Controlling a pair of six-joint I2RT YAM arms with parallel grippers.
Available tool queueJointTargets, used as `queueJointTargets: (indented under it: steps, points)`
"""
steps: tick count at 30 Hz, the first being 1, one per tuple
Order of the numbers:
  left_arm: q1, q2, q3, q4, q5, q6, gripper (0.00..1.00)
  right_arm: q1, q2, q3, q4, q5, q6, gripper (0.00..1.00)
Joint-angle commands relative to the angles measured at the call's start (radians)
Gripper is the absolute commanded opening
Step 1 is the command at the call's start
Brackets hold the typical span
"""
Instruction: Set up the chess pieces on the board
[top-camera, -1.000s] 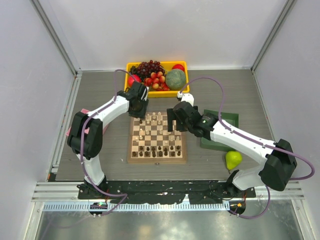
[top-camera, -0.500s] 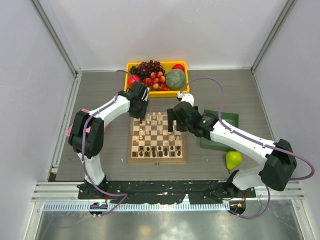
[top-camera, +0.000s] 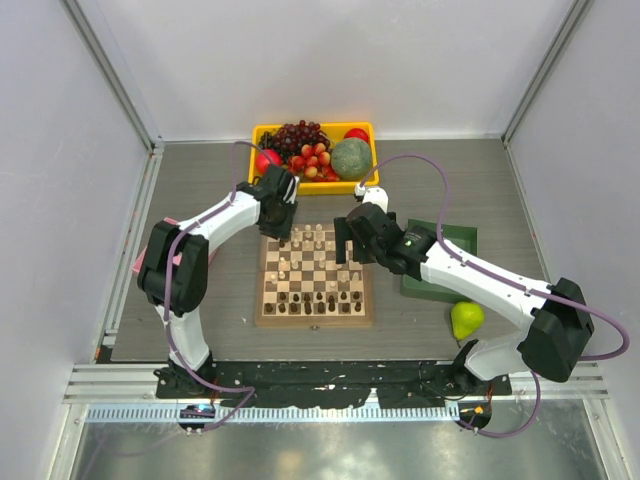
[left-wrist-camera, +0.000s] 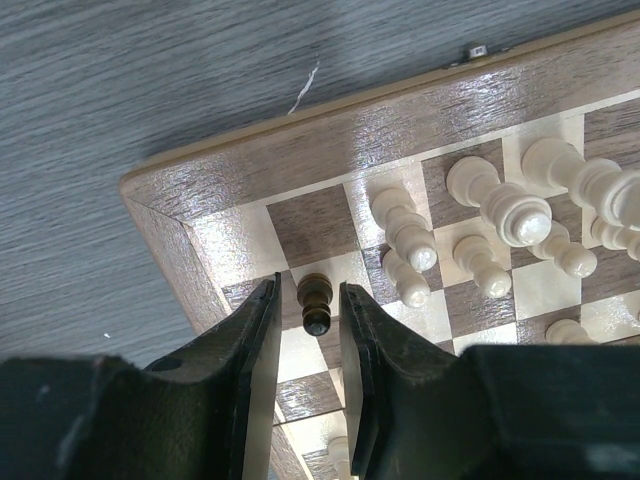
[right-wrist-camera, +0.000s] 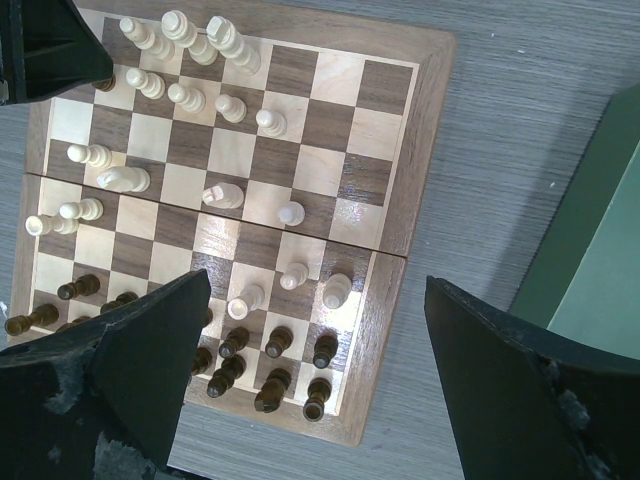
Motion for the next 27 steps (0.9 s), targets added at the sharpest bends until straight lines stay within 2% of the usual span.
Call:
queueJointTargets:
  steps: [1,14,20,27]
  points:
    - [0.005,0.002,-0.009,0.016,0.017,-0.004,0.34,-0.004,-0.021,0.005,0.017,0.016,0.016,0.95]
    - [0.005,-0.001,0.002,-0.002,0.017,0.010,0.21,-0.004,-0.021,0.006,0.020,0.015,0.016,0.95]
    - [0.005,-0.024,-0.013,0.003,0.018,0.008,0.07,-0.004,-0.016,0.011,0.022,0.012,0.013,0.95]
    - [0.005,-0.086,-0.027,-0.008,0.007,0.013,0.01,-0.003,-0.013,0.016,0.023,0.009,0.011,0.95]
